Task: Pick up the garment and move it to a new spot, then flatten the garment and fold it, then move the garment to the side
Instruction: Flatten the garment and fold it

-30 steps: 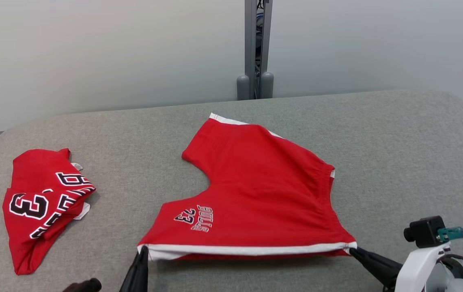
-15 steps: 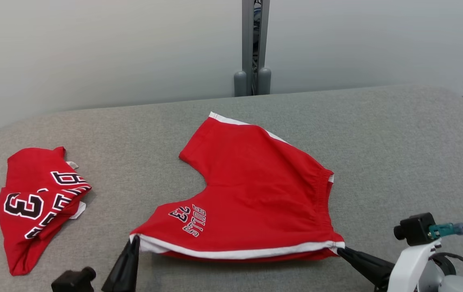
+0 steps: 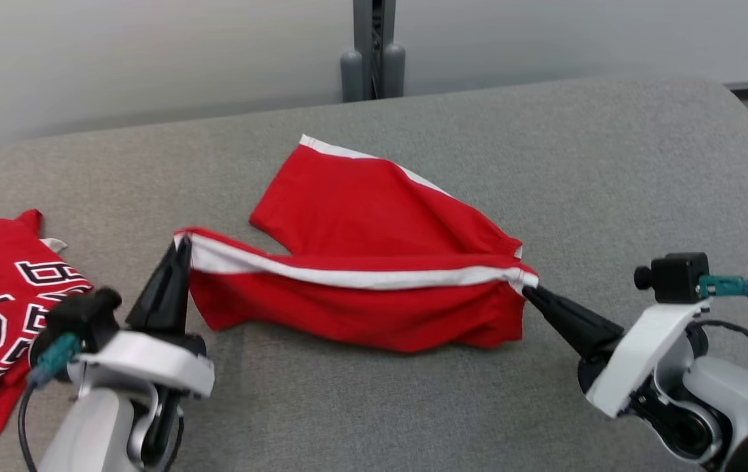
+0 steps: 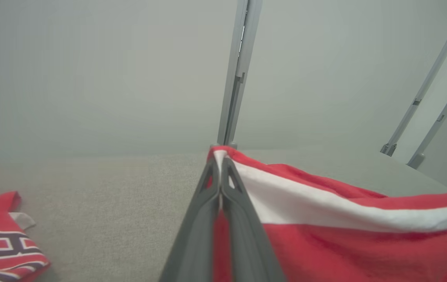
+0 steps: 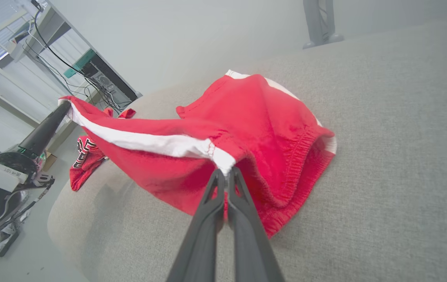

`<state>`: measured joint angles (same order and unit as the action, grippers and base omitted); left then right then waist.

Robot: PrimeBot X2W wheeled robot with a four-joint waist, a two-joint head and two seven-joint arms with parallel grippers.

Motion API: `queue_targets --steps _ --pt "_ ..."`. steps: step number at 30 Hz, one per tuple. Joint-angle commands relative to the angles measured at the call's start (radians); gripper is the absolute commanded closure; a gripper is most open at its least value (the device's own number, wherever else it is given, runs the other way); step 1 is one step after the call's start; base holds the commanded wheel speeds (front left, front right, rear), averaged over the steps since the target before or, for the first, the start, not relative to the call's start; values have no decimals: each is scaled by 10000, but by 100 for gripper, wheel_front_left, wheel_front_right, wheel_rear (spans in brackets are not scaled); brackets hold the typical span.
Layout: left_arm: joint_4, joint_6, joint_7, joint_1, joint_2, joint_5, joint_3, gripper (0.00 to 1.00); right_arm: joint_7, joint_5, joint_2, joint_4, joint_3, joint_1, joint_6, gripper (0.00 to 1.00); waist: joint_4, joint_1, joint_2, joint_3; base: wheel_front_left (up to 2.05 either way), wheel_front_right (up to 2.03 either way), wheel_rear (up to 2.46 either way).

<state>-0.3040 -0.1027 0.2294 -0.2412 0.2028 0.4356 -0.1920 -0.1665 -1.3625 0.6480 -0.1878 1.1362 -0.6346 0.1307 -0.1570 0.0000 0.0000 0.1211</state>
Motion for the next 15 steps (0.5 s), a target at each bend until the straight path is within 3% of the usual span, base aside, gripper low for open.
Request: queue_targets --steps 1,15 --pt "-94 52 7 -321 33 -67 -15 100 -104 -21 -86 -108 -82 -138 4 100 -220 0 0 311 0 0 0" --pt "-2879 -27 35 -4136 -57 -454 -312 100 -643 20 -1847 -1879 -658 -1200 4 100 -1244 0 0 1680 0 0 0"
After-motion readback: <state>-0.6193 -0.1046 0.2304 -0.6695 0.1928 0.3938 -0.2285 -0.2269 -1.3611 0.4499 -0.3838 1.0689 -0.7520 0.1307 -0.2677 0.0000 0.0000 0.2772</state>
